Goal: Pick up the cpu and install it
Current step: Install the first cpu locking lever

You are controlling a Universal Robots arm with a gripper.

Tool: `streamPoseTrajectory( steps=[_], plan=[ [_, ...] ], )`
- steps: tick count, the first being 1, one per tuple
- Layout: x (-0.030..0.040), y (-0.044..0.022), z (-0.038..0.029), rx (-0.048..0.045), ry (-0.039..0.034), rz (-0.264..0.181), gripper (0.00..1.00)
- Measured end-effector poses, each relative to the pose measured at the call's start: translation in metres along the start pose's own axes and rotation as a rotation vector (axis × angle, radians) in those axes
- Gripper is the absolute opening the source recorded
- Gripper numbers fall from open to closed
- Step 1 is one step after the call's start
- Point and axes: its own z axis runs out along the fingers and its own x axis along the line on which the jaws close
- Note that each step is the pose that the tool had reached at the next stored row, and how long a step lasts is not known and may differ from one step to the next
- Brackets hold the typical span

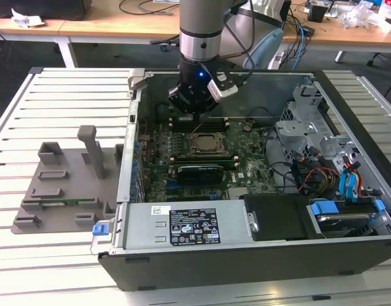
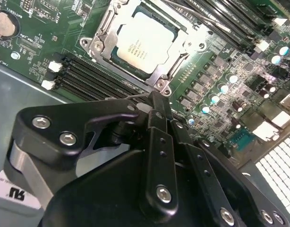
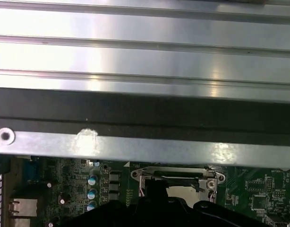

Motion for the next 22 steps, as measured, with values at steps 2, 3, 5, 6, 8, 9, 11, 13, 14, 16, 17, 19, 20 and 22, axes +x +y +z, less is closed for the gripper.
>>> streamPoseTrajectory(
  steps=[2, 3, 5, 6, 8, 9, 11, 13, 14, 16, 17, 19, 20, 22],
  plan=[
    [0.0, 0.0014, 0.0044, 0.0001, 0.0001, 0.0, 0.11],
    [0.0, 0.0025, 0.006, 0.0002, 0.0001, 0.0, 0.11],
    [-0.0002, 0.0061, 0.0082, 0.0001, 0.0001, -0.001, 0.11],
    [-0.0002, 0.0085, 0.0099, 0.0, 0.0, -0.004, 0.11],
    [-0.003, 0.0093, 0.0127, 0.0, -0.0001, -0.018, 0.11],
    [-0.0044, 0.0093, 0.0134, -0.0001, -0.0001, -0.02, 0.11],
    [-0.0088, 0.0091, 0.0163, -0.0002, 0.0006, -0.022, 0.11],
    [-0.0118, 0.009, 0.0182, -0.0001, 0.0009, -0.022, 0.11],
    [-0.0154, 0.0089, 0.0212, -0.0002, 0.0015, -0.022, 0.11],
    [-0.0186, 0.0088, 0.0243, -0.0002, 0.002, -0.022, 0.11],
    [-0.0197, 0.0088, 0.0256, -0.0002, 0.0023, -0.022, 0.11],
    [-0.021, 0.0088, 0.0273, -0.0002, 0.0024, -0.022, 0.11],
    [-0.0213, 0.0088, 0.0278, -0.0003, 0.0024, -0.022, 0.11],
    [-0.023, 0.0087, 0.0298, -0.0002, 0.0027, -0.022, 0.11]
  ],
)
